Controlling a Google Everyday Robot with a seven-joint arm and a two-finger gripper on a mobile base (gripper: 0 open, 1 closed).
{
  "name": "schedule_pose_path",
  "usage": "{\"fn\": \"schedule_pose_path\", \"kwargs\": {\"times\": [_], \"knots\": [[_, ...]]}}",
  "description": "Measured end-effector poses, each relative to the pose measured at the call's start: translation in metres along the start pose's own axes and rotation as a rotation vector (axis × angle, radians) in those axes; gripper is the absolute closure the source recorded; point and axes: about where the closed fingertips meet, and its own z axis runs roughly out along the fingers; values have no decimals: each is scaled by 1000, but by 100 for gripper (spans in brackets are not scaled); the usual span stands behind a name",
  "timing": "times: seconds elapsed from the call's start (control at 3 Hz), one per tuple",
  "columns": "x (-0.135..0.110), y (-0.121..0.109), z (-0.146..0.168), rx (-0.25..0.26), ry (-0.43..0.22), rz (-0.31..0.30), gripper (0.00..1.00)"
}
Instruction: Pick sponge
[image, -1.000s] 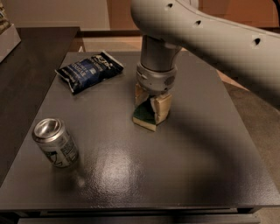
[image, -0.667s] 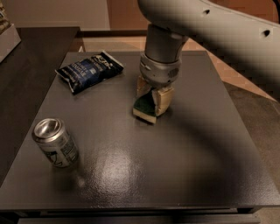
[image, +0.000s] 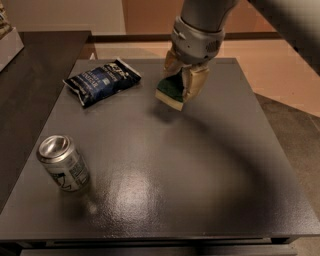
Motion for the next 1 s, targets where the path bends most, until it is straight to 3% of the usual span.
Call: {"fn": "schedule_pose_path", "kwargs": {"times": [0.33,1.0], "knots": [[3,-14,-36,70,1,4,100],[1,-31,-55,144,-13,23,100]]}}
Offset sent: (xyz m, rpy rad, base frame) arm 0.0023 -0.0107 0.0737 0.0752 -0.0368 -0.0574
